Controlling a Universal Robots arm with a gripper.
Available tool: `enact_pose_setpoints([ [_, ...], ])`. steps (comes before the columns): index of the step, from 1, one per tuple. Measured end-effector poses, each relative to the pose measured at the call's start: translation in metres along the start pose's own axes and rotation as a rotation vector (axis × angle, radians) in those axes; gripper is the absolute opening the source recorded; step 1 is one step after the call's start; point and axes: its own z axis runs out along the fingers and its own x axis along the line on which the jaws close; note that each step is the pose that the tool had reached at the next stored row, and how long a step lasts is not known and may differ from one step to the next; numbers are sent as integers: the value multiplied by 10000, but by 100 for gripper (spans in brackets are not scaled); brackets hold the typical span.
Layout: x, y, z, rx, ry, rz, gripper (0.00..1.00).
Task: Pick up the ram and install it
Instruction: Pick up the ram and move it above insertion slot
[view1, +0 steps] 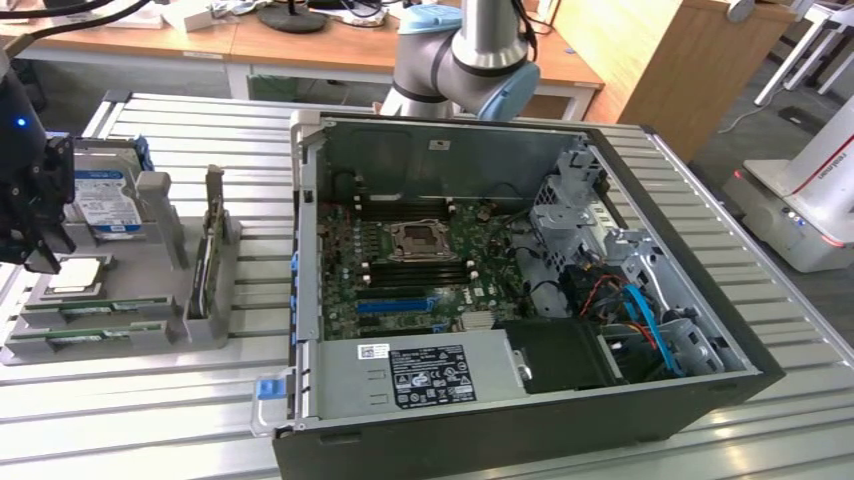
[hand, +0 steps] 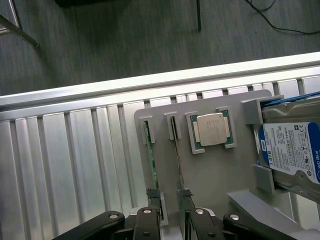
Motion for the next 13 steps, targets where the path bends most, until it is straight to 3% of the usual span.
enact_pose_setpoints([
  [13,4,-5,104,2,-1,-1,30],
])
